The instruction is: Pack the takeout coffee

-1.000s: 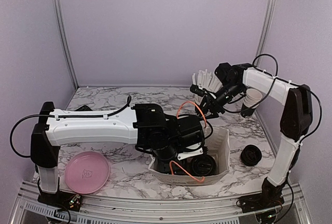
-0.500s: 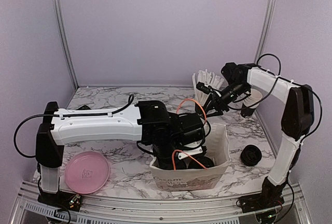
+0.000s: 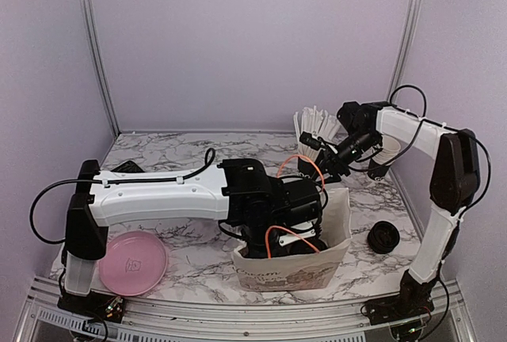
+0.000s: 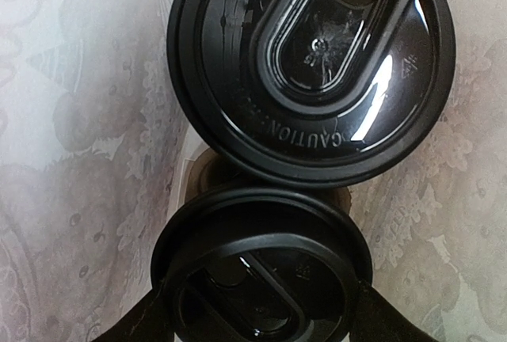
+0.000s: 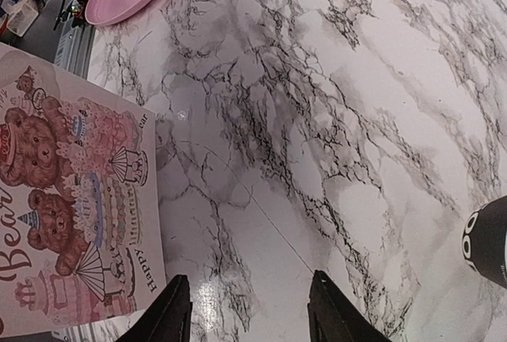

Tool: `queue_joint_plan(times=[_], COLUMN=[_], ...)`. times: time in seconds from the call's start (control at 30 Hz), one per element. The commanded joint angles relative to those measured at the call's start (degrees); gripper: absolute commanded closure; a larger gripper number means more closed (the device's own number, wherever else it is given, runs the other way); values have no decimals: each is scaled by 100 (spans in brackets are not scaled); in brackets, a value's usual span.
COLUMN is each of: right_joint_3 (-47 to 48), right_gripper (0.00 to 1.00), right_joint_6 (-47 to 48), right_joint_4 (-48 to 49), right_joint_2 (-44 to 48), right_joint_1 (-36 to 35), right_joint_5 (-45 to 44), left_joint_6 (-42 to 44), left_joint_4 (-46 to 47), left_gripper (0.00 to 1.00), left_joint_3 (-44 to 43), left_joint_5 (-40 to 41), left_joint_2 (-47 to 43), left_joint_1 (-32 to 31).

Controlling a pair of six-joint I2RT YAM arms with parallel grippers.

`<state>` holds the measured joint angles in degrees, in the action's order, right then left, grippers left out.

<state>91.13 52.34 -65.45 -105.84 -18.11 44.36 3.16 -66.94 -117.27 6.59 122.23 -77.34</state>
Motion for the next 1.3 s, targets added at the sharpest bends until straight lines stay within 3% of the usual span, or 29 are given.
queue_joint_plan(times=[0.0,0.17,0.2,1.27], right_joint_3=[5,34,36,714], right_gripper=[51,51,51,50], right_joint_6=[7,13,9,-528], right_joint_4=[-22,-84,-90,-19], right_joint_2=[272,258,245,207], right_joint_1=[10,9,9,499], right_joint_5=[95,108,100,114], left_joint_6=[-34,32,51,664], left_joint_4=[-152,-63,-48,410], left_gripper=[31,3,1,1], left_joint_3=[161,76,61,-750], left_joint_5=[283,203,156,1037], left_joint_2=[21,-442,-498,-919], left_joint_1=[8,-11,-12,724])
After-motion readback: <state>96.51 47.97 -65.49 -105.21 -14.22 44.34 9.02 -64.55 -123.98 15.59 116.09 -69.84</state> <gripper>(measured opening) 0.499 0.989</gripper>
